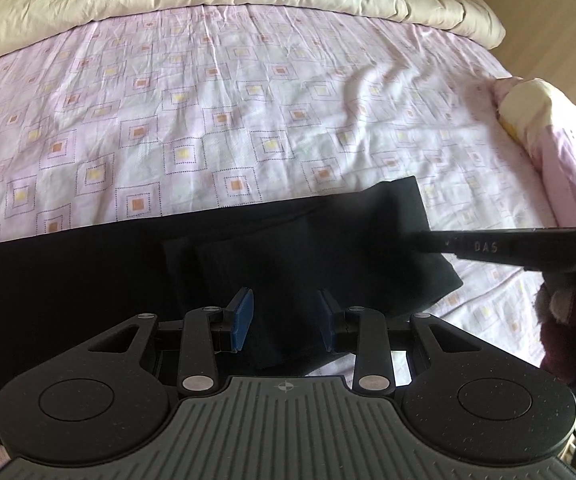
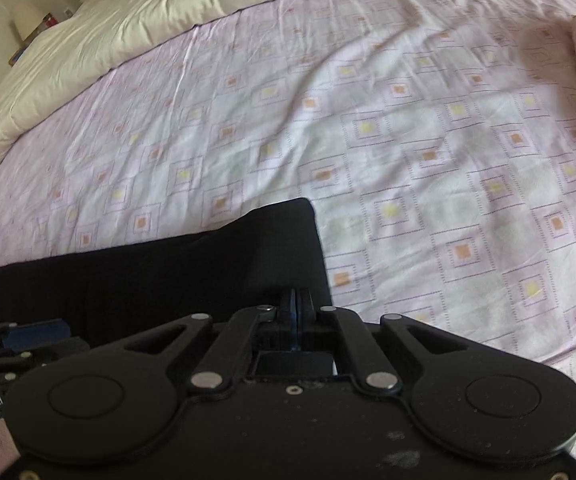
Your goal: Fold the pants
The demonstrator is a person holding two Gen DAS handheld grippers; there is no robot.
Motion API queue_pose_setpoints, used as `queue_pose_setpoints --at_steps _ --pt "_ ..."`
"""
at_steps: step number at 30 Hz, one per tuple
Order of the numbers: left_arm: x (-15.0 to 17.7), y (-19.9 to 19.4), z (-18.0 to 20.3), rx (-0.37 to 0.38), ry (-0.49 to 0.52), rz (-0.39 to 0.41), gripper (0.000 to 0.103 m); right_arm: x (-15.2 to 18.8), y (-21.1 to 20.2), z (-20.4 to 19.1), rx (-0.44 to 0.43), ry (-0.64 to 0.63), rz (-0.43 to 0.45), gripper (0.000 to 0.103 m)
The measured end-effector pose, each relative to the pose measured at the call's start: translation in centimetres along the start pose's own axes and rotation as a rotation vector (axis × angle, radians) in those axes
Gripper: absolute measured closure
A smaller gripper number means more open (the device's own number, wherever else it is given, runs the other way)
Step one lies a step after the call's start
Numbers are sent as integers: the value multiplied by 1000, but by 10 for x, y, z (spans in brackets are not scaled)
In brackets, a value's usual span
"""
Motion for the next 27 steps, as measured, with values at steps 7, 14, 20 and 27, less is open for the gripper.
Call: queue_pose_setpoints --at_steps 7,14,20,27 --pt "-12 14 -1 -10 3 -7 70 9 17 -30 -7 -89 -63 100" --pt "-8 51 -25 -31 -17 -98 70 -13 -21 -26 -68 -34 44 99" --pt "-8 53 -26 -17 -5 -96 70 -43 3 -14 -18 -11 19 99" --pt "-8 51 -31 6 -44 -90 70 -53 37 4 -36 49 -59 103"
Point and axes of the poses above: each gripper's, at about its wrist camera, not at the fingertips, and y roughly the way its jaws point, z to its right, x to its underside, the point moved 2 cm from there along y, roughly the way its jaws point, and after that the axes turned 6 degrees about -z, right-handed, at the moved point
